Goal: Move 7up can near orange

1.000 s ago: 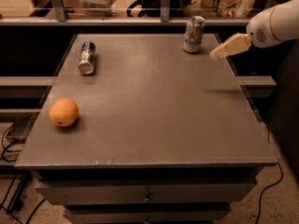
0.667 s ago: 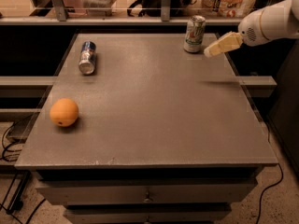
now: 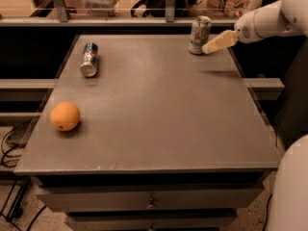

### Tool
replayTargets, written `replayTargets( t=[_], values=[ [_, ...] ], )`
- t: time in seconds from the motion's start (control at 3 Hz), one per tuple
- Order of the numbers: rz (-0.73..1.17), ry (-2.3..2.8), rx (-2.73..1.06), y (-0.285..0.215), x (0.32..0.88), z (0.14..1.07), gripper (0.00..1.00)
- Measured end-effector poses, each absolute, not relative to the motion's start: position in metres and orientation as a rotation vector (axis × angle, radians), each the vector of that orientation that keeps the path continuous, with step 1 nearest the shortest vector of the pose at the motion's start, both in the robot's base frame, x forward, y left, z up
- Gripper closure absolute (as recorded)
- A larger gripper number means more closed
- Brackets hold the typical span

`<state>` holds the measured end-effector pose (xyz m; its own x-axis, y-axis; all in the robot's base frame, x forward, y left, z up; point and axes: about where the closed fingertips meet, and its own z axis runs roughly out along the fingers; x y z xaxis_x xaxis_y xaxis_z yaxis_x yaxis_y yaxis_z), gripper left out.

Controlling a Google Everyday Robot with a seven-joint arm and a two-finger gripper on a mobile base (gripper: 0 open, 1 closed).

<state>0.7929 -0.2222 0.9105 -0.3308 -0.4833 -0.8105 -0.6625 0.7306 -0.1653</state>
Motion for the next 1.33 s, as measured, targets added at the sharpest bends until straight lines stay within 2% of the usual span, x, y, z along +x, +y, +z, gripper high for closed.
replayTargets(
  t=[0.67,1.33],
  values=[
    [0.308,1.976,-0.83,-0.206,0.801,0.902,0.0],
    [0.46,1.873,-0.739,-0.155,0.834,0.898,0.0]
  ],
)
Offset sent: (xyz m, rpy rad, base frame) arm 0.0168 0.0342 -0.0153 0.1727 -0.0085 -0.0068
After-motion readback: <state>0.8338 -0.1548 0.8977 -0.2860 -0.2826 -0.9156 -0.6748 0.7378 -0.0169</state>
